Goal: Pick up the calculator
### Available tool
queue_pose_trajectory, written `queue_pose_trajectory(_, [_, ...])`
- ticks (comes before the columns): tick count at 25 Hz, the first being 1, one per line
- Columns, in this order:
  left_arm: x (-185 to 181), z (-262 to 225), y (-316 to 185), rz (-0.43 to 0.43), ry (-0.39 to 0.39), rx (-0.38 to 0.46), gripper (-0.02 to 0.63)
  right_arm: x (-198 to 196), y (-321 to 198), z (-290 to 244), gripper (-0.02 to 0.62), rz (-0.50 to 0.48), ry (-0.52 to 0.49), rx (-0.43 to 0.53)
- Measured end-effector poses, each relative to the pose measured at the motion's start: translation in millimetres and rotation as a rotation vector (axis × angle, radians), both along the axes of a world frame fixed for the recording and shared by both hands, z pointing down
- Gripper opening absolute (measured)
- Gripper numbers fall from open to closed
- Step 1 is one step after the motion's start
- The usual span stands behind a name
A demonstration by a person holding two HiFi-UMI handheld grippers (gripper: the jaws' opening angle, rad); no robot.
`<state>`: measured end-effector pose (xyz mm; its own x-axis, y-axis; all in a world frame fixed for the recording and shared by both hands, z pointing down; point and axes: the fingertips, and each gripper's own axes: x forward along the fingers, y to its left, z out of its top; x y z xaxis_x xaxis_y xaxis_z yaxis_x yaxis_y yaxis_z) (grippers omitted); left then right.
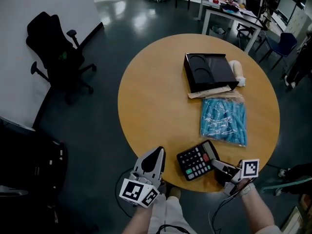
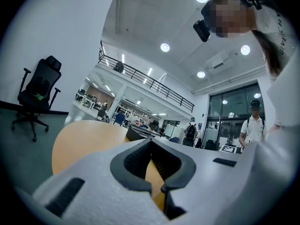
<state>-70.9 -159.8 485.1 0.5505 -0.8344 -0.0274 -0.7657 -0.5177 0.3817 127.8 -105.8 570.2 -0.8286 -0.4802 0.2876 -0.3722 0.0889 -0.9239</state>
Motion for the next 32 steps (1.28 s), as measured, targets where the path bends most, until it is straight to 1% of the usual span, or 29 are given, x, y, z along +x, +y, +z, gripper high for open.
queue_pose_trajectory(3, [-0.9,-11.9,-2.1,0.004,0.0,0.0,0.008,10.3,-0.3,-22.6,0.063,0.16,-0.031,0.027])
queue_pose_trajectory(6, [8.4,-25.7,-2.8,0.041,0.002,0.013,0.008,22.7,1.7,-49.4,0.063,0.34,-0.071,0.05])
queue_pose_trajectory(8, [16.2,-35.4,-2.4,0.073,0.002,0.024,0.008,26.5,7.2,-69.0,0.063,0.409,-0.09,0.081])
queue_pose_trajectory(12, [24.7,-57.2,-1.6,0.118,0.004,0.049,0.008,30.1,18.5,-100.9,0.063,0.469,-0.049,0.158])
queue_pose_trajectory(15, [29.7,-68.3,1.6,0.138,0.004,0.053,0.008,33.8,22.3,-116.0,0.063,0.509,-0.057,0.193])
queue_pose_trajectory(19, [28.3,-78.7,7.7,0.124,0.008,0.041,0.008,35.3,25.5,-133.1,0.063,0.558,-0.09,0.207])
queue_pose_trajectory(22, [29.8,-80.9,14.8,0.141,-0.003,0.044,0.008,33.9,34.8,-145.2,0.063,0.608,-0.113,0.188])
queue_pose_trajectory(24, [37.6,-91.2,17.9,0.168,-0.012,0.068,0.008,36.8,43.9,-158.2,0.063,0.645,-0.13,0.183])
queue_pose_trajectory(26, [49.5,-106.0,16.1,0.193,-0.029,0.112,0.008,42.8,45.4,-172.9,0.063,0.662,-0.139,0.208])
queue_pose_trajectory(29, [60.8,-121.0,9.1,0.214,-0.055,0.181,0.008,45.0,37.6,-185.6,0.063,0.651,-0.15,0.261])
queue_pose_trajectory(32, [68.2,-133.1,4.0,0.227,-0.051,0.224,0.008,44.0,34.0,-191.0,0.063,0.649,-0.165,0.283])
